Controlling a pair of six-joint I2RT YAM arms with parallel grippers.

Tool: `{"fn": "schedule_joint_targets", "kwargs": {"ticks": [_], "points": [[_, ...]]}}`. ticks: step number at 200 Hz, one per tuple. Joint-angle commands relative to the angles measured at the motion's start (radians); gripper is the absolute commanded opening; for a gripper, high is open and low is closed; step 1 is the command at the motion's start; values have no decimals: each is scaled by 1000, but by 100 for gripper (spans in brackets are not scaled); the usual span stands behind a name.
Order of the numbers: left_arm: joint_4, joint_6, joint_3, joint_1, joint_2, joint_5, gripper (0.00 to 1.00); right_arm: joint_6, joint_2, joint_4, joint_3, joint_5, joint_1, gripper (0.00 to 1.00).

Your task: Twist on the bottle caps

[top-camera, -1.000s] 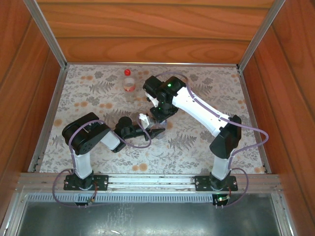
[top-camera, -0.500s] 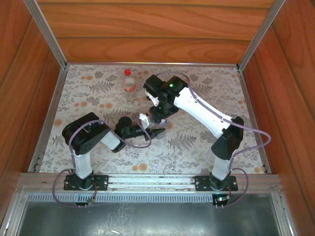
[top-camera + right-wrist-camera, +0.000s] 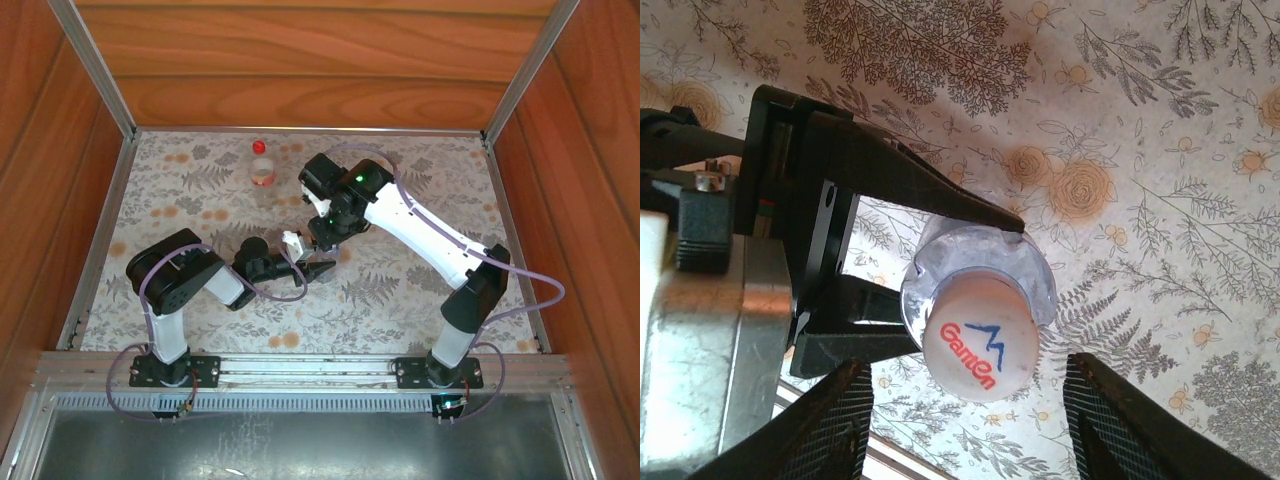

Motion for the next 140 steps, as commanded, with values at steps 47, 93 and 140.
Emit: {"fn": "schedule_joint_targets", "kwargs": {"ticks": [47,93,140], "points": [[-5,13,-6,-10,13,13,53,-2,35,-8,-6,7,7,49],[-5,14,-10,-9,12,13,53,-10,52,-15,-3,12,7,48],[-5,15,-10,-8,13,12,53,-11,54,-14,-1,9,6,41]]}}
